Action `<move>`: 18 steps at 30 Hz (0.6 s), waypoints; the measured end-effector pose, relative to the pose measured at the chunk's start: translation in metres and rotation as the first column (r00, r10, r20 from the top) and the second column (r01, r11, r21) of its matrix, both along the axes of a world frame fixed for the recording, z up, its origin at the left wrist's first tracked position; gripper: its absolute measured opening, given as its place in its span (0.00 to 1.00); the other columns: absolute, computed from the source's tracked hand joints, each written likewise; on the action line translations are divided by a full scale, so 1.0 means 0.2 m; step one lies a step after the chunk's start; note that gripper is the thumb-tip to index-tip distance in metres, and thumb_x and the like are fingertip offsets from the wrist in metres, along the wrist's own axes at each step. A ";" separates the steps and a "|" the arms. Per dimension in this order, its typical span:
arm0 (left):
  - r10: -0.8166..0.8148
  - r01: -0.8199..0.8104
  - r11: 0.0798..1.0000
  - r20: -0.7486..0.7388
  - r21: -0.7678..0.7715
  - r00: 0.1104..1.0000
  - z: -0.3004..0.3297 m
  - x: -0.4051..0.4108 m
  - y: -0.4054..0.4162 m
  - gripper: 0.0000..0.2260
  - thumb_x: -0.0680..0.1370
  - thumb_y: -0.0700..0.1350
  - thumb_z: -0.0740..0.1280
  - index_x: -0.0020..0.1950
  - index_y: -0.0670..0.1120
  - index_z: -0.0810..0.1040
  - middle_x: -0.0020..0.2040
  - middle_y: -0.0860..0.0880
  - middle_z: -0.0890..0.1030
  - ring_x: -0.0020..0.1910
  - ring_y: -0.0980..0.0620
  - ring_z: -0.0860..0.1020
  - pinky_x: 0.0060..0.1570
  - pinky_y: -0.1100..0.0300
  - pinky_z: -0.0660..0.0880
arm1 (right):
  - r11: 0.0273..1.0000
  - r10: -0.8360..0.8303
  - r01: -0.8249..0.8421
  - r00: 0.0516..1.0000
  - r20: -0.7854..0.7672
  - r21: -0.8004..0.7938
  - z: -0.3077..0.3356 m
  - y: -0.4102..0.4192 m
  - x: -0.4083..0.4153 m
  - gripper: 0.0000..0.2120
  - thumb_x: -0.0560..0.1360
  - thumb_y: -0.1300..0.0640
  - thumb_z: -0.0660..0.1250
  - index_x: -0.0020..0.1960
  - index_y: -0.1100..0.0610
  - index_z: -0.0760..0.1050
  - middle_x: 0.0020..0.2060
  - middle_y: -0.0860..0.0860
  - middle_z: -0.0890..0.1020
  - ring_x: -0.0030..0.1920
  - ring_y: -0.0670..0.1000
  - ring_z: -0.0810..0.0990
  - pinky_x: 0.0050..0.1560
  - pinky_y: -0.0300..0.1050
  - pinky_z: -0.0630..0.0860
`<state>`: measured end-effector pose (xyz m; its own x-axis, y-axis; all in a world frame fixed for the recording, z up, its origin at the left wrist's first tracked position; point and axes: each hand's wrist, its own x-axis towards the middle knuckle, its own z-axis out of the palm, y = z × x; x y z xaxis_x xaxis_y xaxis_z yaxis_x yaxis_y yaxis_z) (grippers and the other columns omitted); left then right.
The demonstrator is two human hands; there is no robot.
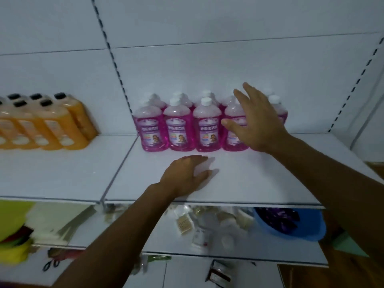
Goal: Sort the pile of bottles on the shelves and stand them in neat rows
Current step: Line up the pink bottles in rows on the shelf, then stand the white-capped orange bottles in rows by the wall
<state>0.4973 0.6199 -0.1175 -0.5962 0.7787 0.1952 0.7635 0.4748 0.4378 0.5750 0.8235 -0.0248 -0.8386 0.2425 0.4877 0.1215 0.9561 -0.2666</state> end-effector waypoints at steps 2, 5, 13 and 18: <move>0.071 -0.073 0.996 -0.044 -0.043 0.996 0.02 -0.01 -0.23 0.26 0.77 0.61 0.61 0.71 0.50 0.70 0.69 0.52 0.73 0.66 0.50 0.72 0.66 0.55 0.68 | 0.999 0.049 -0.049 0.998 0.034 0.000 0.01 -0.25 -0.03 0.37 0.75 0.34 0.59 0.77 0.51 0.56 0.78 0.52 0.55 0.77 0.56 0.54 0.75 0.59 0.54; 0.187 -0.197 0.976 -0.114 -0.088 0.976 0.06 -0.02 -0.58 0.26 0.78 0.61 0.61 0.73 0.51 0.68 0.71 0.52 0.72 0.68 0.51 0.71 0.68 0.54 0.67 | 0.987 0.156 -0.157 0.985 0.073 0.014 0.03 -0.63 -0.10 0.37 0.74 0.33 0.59 0.76 0.50 0.57 0.77 0.51 0.58 0.76 0.56 0.57 0.74 0.59 0.57; 0.460 -0.479 0.874 -0.179 -0.083 0.870 0.14 0.00 -1.53 0.30 0.77 0.65 0.59 0.75 0.51 0.65 0.73 0.51 0.69 0.70 0.49 0.69 0.66 0.50 0.68 | 0.909 0.413 -0.417 0.893 0.180 -0.018 0.05 -1.57 -0.35 0.36 0.74 0.31 0.53 0.76 0.48 0.57 0.77 0.49 0.58 0.76 0.53 0.58 0.73 0.58 0.59; 0.611 -0.633 0.769 -0.187 -0.089 0.769 0.18 0.02 -1.98 0.30 0.78 0.64 0.59 0.76 0.51 0.63 0.73 0.51 0.69 0.71 0.49 0.68 0.65 0.49 0.69 | 0.833 0.548 -0.553 0.813 0.198 -0.033 0.05 -2.04 -0.49 0.36 0.74 0.30 0.53 0.76 0.48 0.57 0.76 0.48 0.59 0.75 0.54 0.60 0.70 0.60 0.64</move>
